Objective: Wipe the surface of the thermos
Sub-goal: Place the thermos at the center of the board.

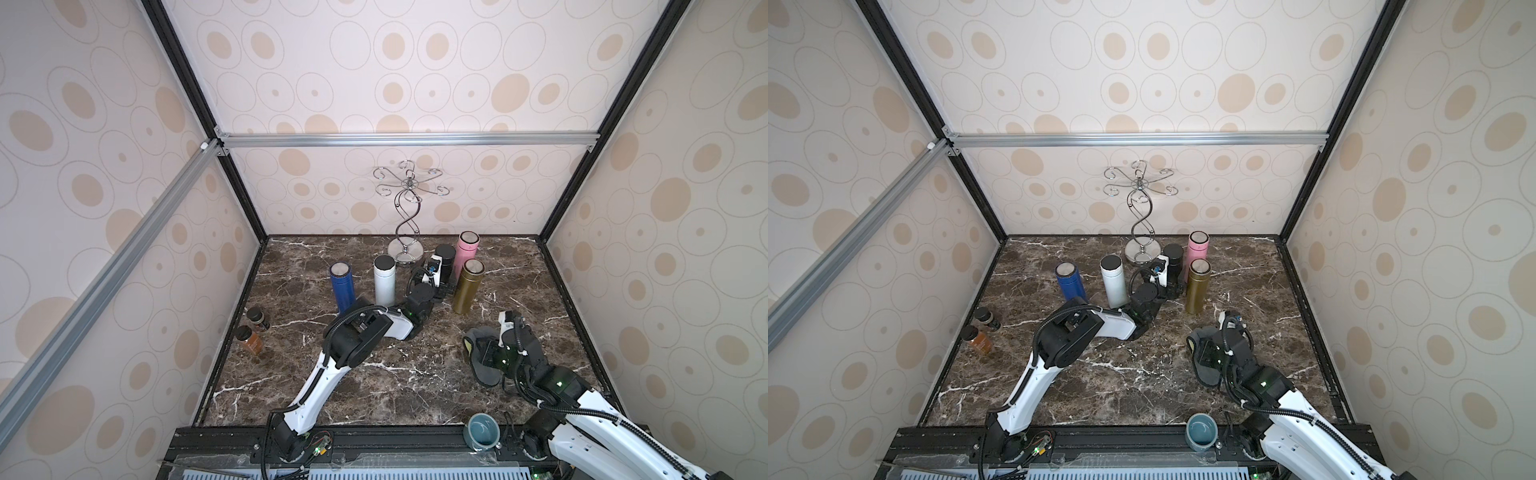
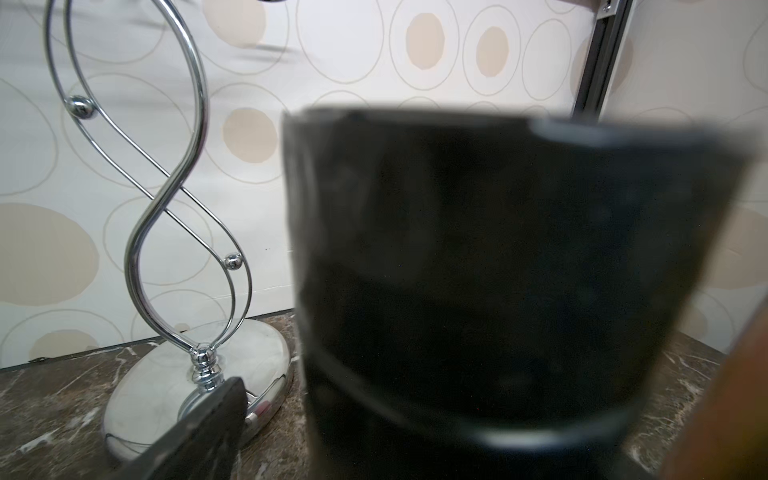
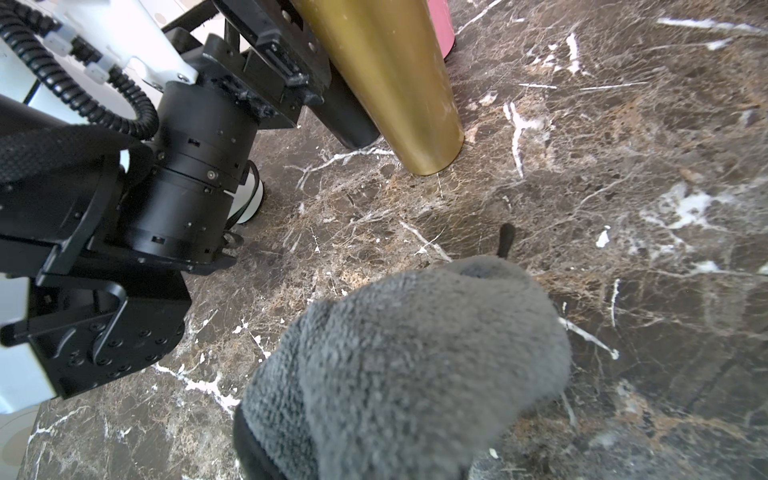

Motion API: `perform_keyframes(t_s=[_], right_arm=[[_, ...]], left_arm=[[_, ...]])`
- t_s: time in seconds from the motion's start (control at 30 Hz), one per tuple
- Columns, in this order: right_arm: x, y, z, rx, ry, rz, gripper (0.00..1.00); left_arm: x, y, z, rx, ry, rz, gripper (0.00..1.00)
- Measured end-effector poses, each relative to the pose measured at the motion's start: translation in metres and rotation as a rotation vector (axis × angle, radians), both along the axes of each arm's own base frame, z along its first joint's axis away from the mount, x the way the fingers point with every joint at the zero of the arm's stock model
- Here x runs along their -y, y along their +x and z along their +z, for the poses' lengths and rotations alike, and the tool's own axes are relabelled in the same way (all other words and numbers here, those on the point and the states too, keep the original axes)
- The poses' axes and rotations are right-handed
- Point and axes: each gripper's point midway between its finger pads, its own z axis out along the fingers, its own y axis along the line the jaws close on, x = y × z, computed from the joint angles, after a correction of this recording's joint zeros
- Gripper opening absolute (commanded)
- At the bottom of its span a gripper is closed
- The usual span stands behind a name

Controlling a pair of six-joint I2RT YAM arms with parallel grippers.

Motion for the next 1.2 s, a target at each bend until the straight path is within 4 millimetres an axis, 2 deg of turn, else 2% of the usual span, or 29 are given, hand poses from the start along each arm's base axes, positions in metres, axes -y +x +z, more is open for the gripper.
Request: perform_keyframes(t_s=[0.37,0.67,0.87,1.03,1.2], right_arm=[[-0.008,0.003,-0.005,-0.02,0.006,0.021,0.0],[-0.013,0.008,0.008,0.009,0.023,0.032,0.0],[-0.013,0.009,0.009,0.012,0.022,0.035,0.0],[-0.014,0.009,0.012,0.018,0.023,0.043,0.0],[-0.016,0.009,0.012,0.013,0.024,0.052,0.0]], left_arm=[[-0.016,-0.024,0.009,-0.016,-0.003,-0.036,1.0],[-0.019,-0.038,-0.007,-0.048,0.009,-0.065,1.0],[-0.02,-0.046,-0.015,-0.059,0.02,-0.079,1.0],[-0.019,-0.068,-0.012,-0.067,0.057,-0.113,1.0],[-0.01,-0.111,0.009,-0.044,0.138,-0.153,1.0]])
